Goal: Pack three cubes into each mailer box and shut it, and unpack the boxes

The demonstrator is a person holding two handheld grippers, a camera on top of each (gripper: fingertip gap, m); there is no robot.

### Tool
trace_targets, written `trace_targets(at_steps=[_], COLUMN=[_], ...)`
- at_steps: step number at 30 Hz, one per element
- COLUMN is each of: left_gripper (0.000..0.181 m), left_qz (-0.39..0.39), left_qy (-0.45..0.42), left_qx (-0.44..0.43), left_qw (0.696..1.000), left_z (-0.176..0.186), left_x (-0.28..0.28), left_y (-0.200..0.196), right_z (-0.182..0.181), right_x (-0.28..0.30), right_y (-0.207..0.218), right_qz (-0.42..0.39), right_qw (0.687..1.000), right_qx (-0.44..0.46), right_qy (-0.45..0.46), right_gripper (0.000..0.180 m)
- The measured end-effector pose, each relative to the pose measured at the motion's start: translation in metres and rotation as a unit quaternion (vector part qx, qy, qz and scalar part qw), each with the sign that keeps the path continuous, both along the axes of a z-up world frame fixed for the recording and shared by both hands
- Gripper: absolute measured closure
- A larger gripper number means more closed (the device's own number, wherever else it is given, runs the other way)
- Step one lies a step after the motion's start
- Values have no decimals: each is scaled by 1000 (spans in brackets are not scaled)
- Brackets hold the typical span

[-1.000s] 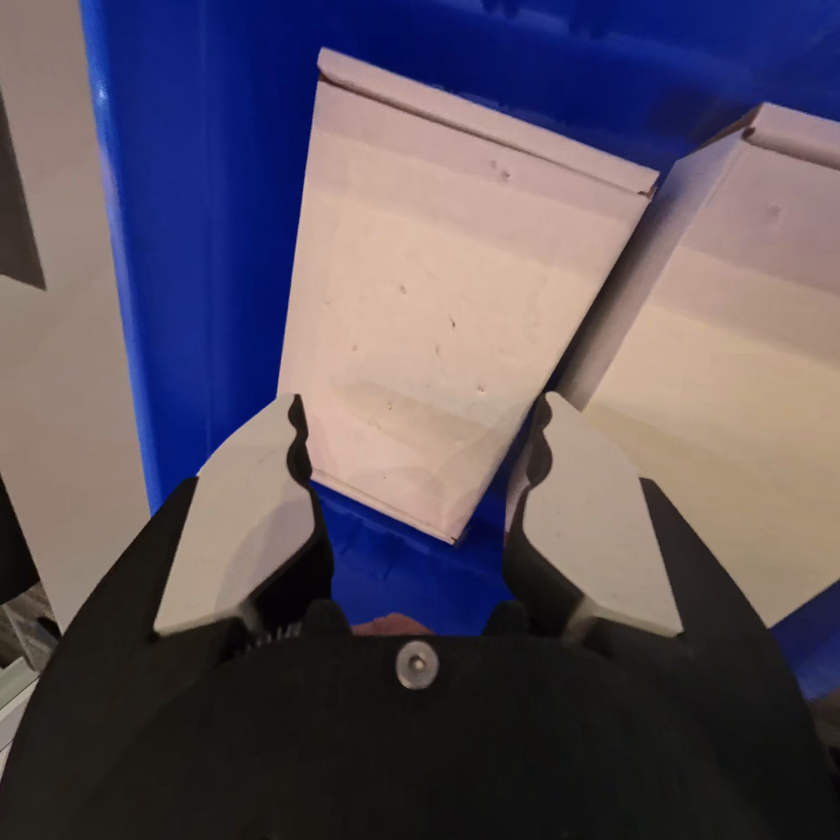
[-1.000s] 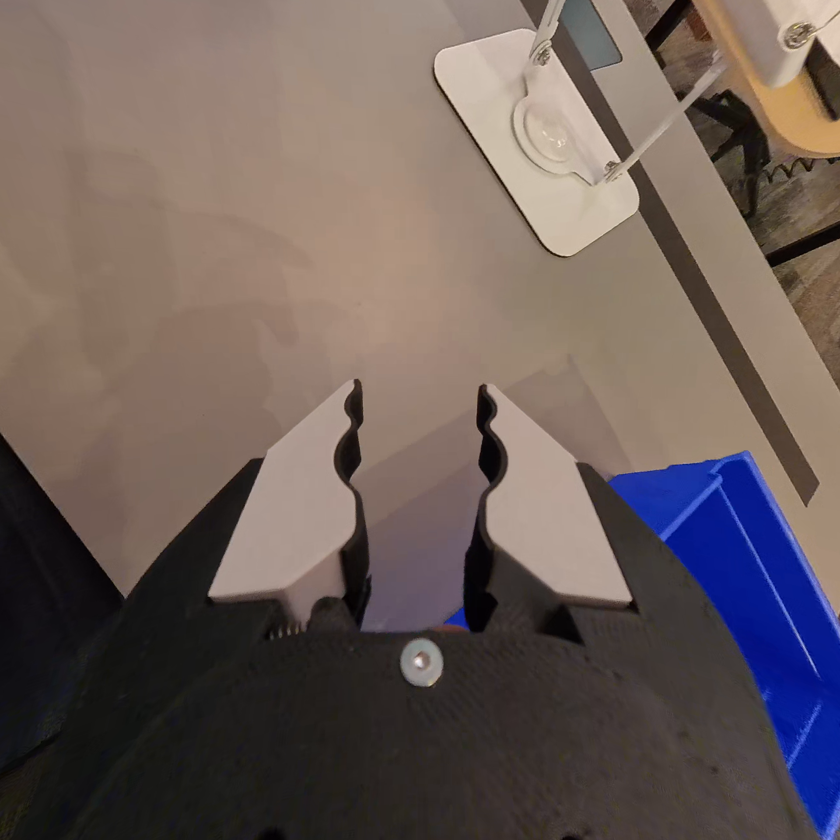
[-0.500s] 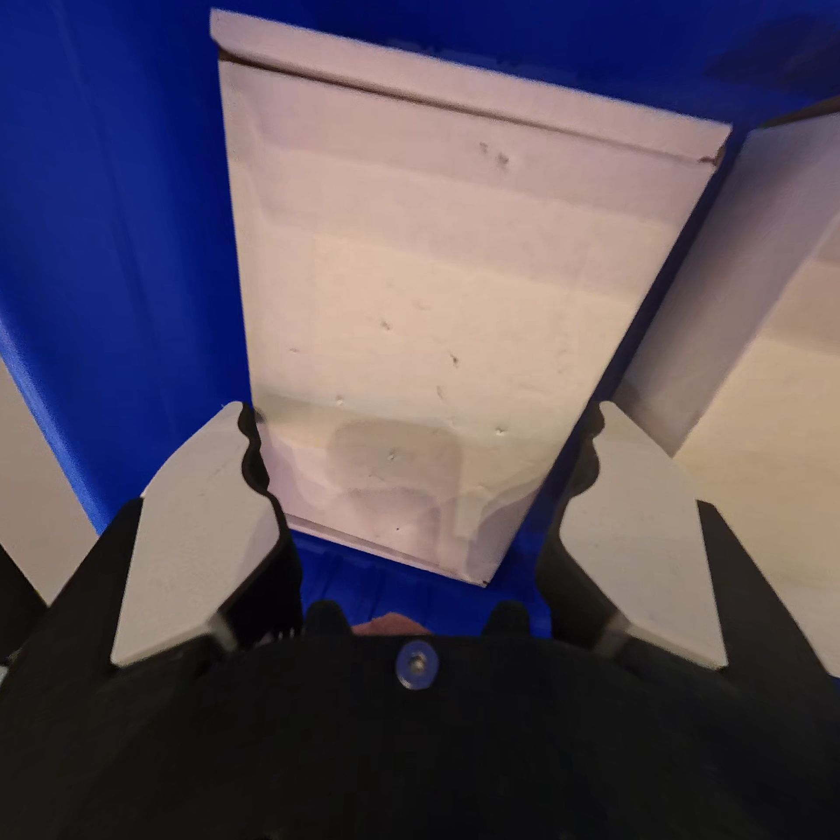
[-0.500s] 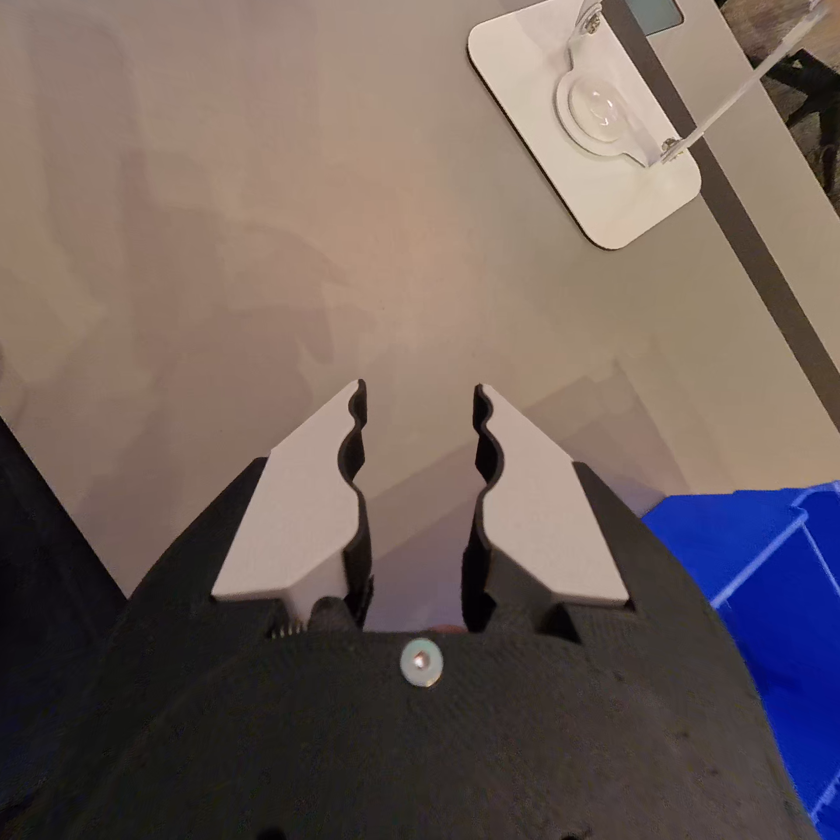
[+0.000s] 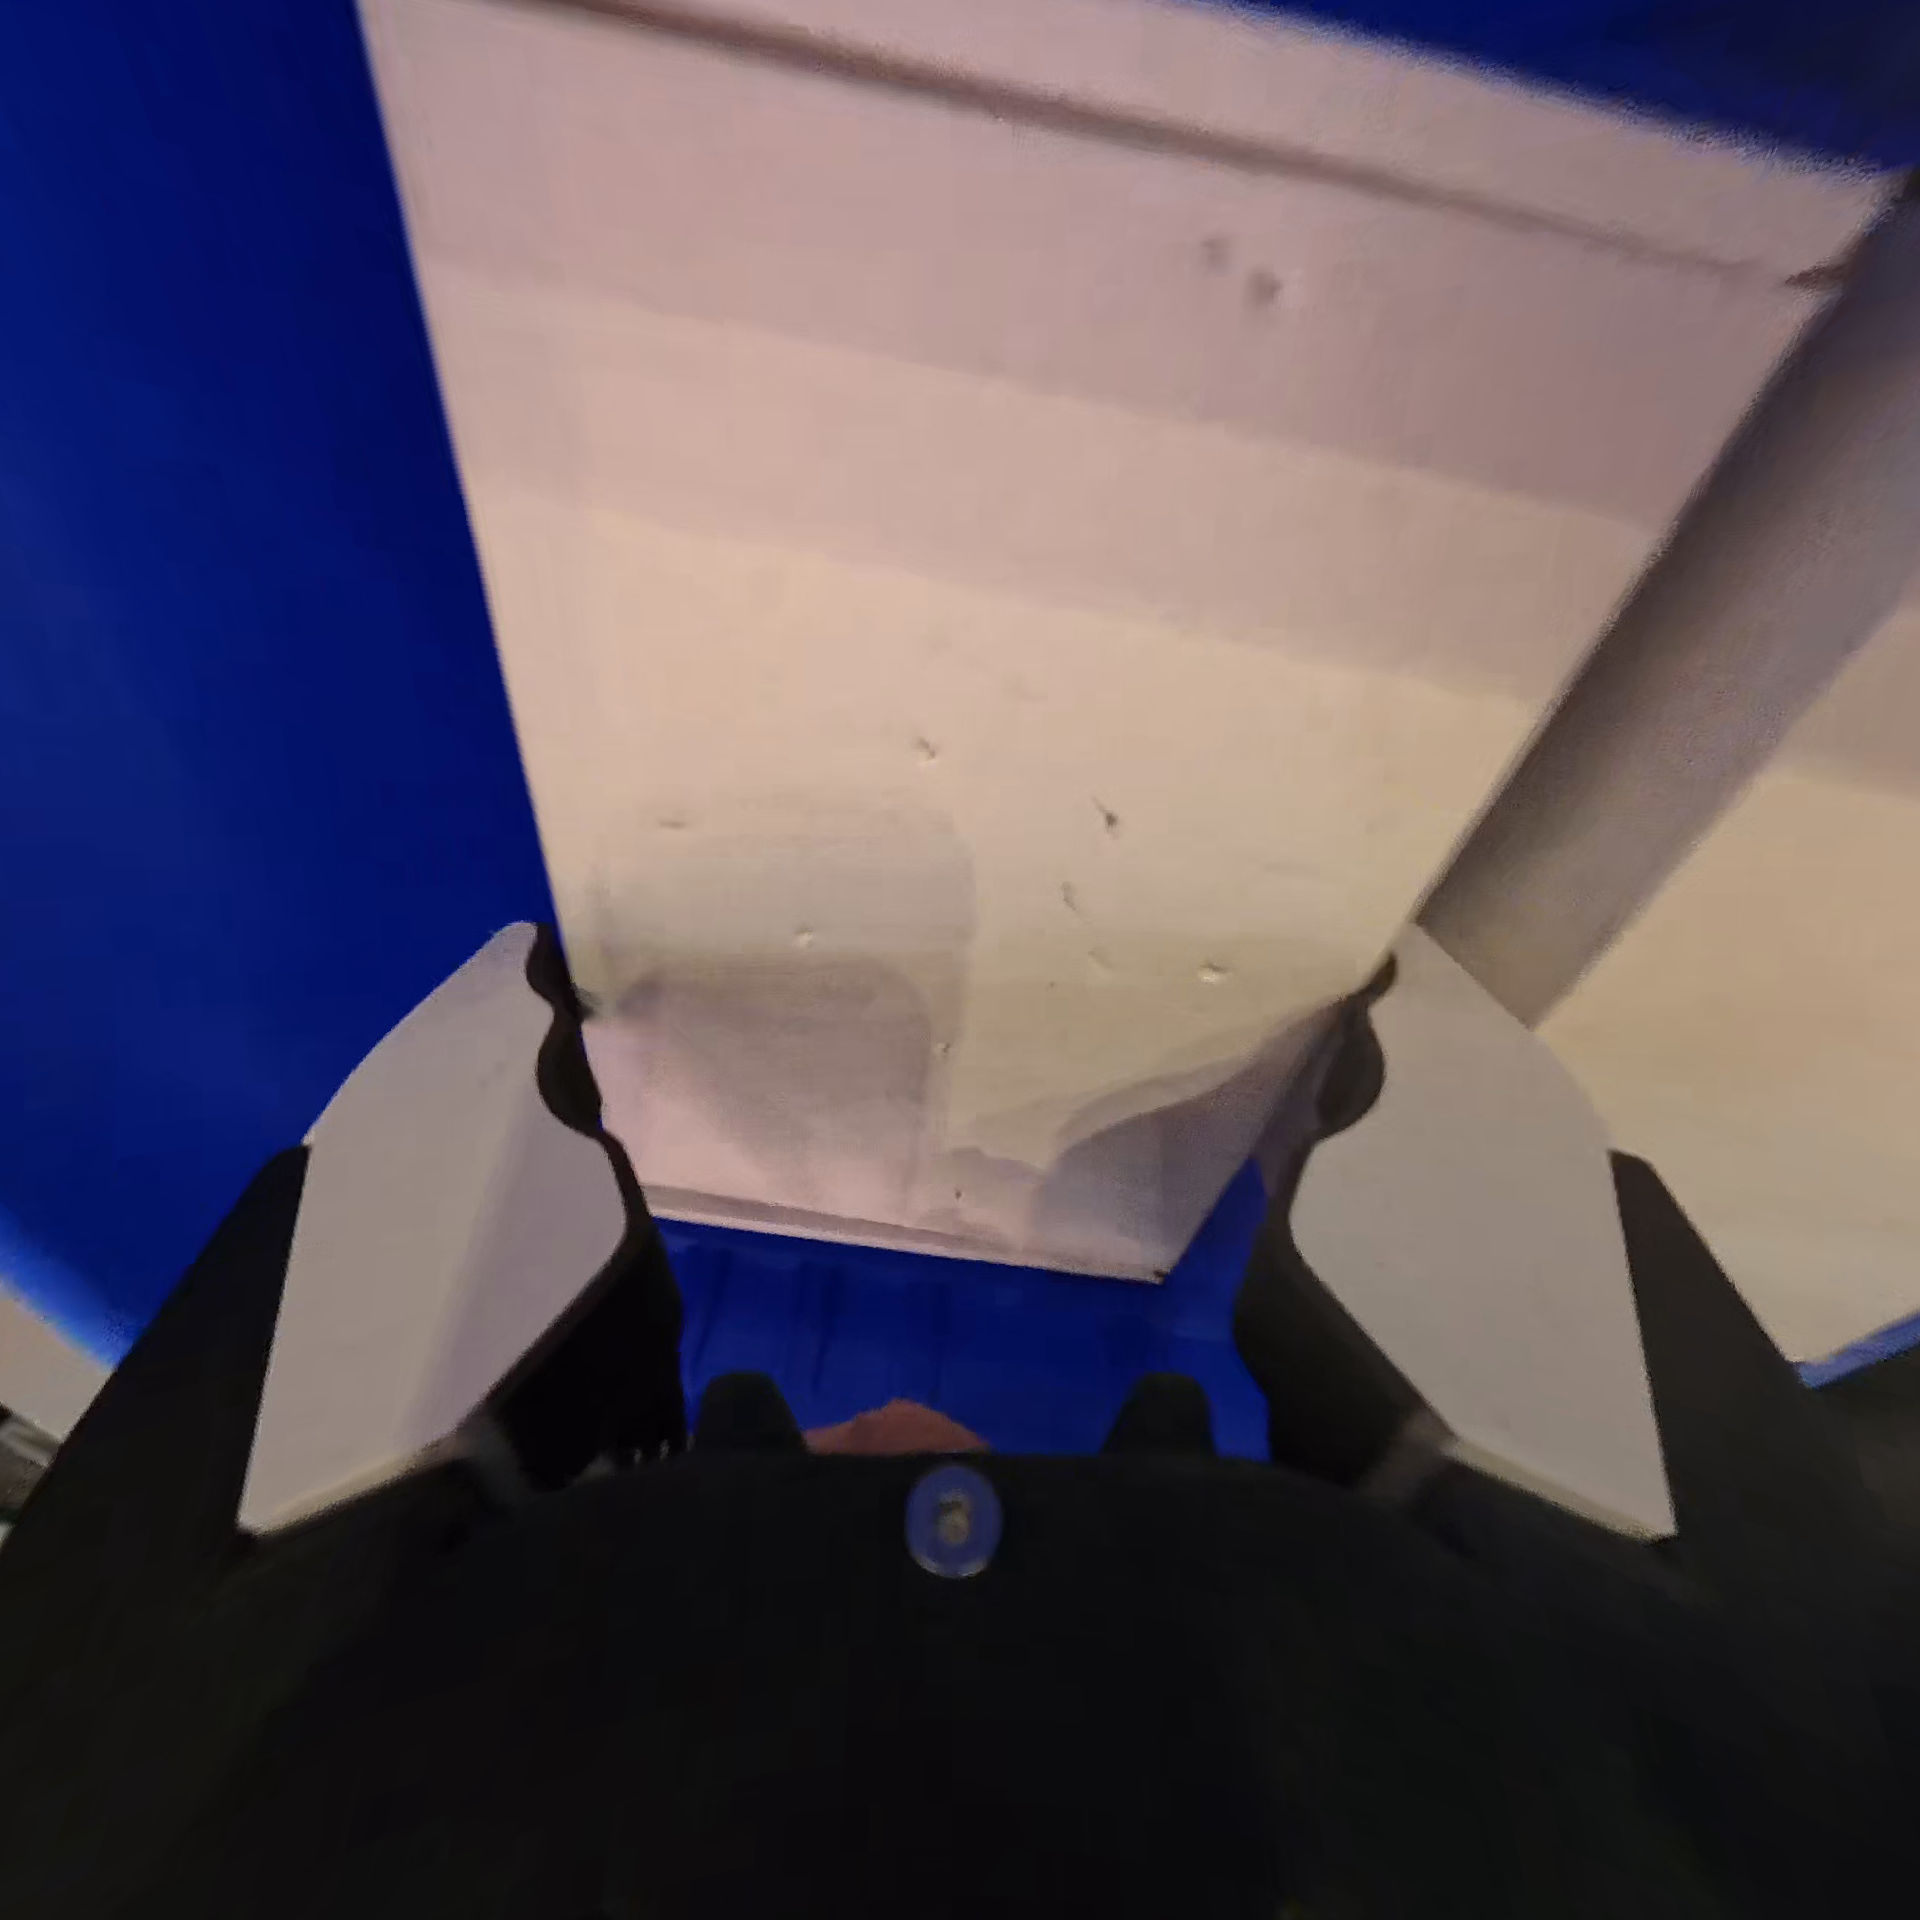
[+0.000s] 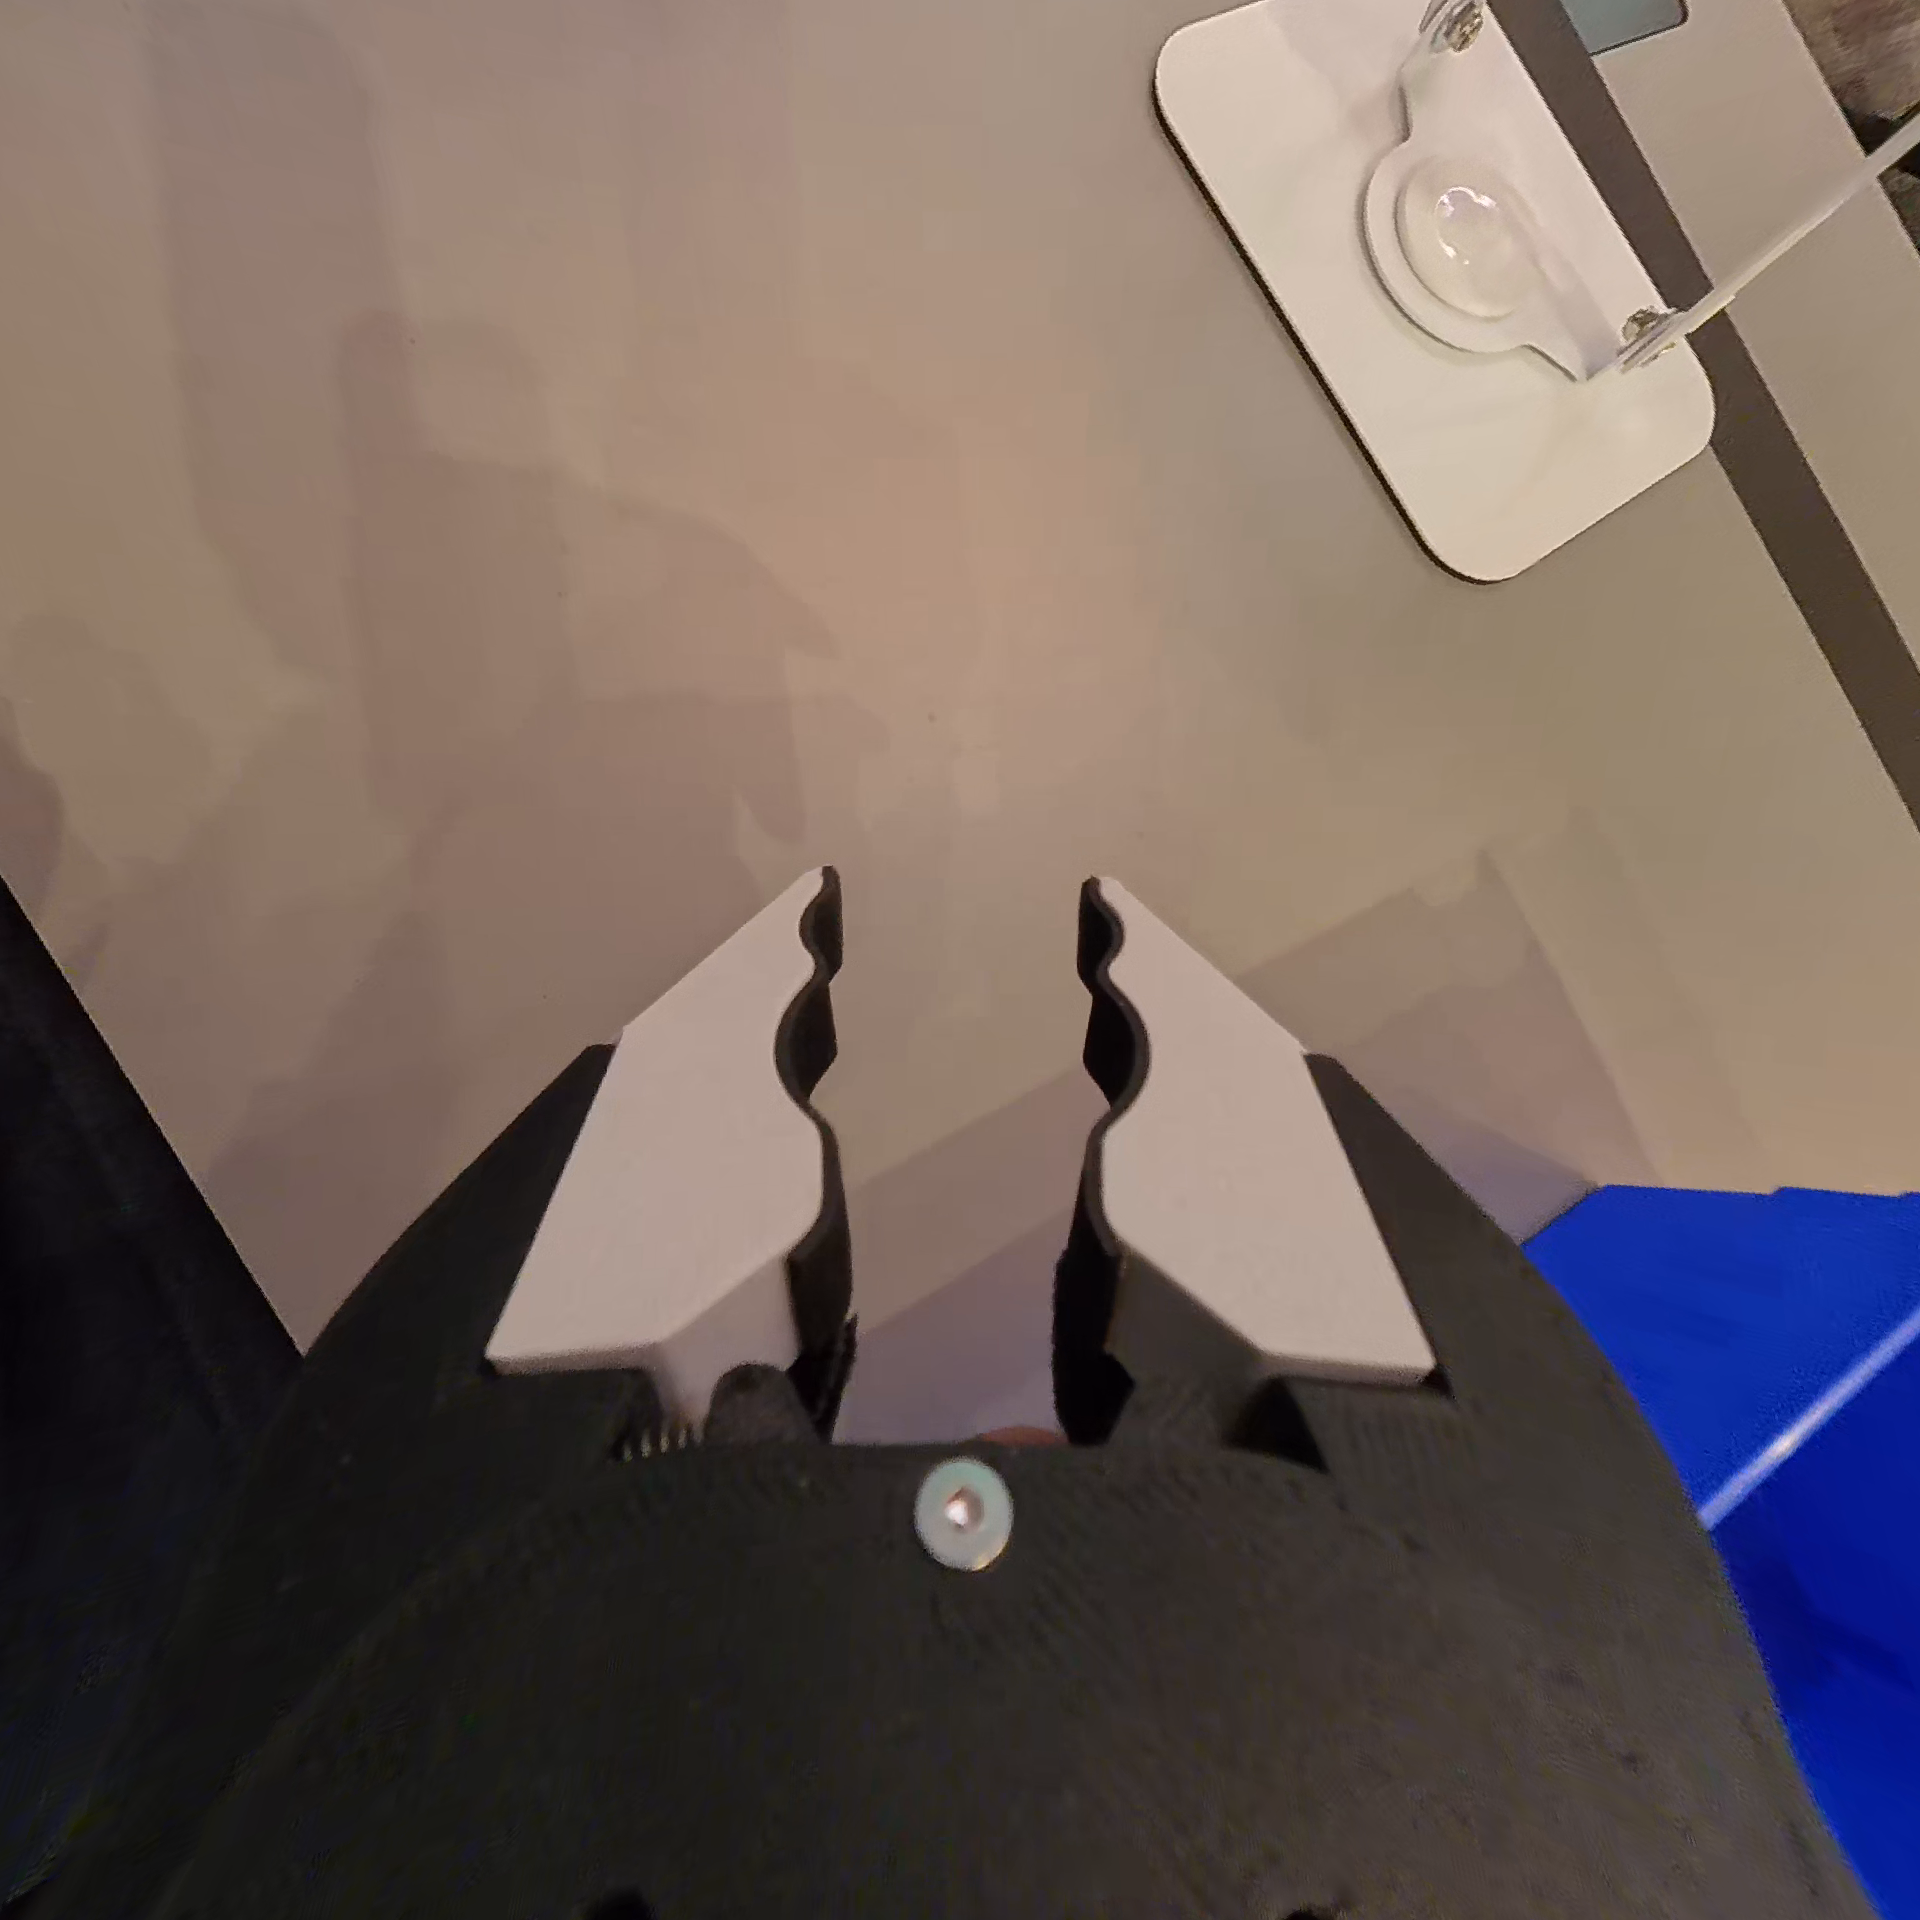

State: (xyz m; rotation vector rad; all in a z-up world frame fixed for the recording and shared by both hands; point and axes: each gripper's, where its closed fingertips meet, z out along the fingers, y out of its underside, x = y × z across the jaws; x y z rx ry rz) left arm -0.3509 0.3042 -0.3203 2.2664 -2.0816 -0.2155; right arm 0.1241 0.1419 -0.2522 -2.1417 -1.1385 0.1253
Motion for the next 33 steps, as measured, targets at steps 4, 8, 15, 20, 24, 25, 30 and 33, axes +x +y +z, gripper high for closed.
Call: trace_targets(at_steps=[4, 8, 15, 20, 24, 25, 30, 33], left_gripper=[44, 46, 47, 46, 47, 47, 47, 47], left_qz=[10, 13, 51, 61, 48, 38, -22, -53], left_qy=[-5, -2, -39, -50, -101, -106, -129, -132], left_qx=[-14, -1, 51, 81, 73, 69, 41, 23], left_qw=[1000, 1000, 997, 994, 991, 991, 991, 990], left_z=[-4, -1, 39, 85, 123, 131, 157, 155], left_x=[0, -3, -5, 3, 40, 52, 134, 189], left_y=[-1, 0, 6, 0, -21, -27, -59, -76], right_z=[-2, -4, 2, 12, 25, 27, 42, 49], right_x=[-3, -3, -5, -8, -11, -11, -24, -30], right_y=[-1, -2, -2, 1, 0, 0, -3, -6], right_qz=[7, 7, 10, 9, 15, 17, 35, 45], right_qw=[1000, 1000, 1000, 999, 998, 998, 994, 991], right_qx=[0, -4, 6, 33, 59, 68, 105, 129], right_qy=[-2, 0, 7, 8, 5, 0, -3, -12], right_gripper=[136, 136, 135, 125, 123, 123, 119, 116])
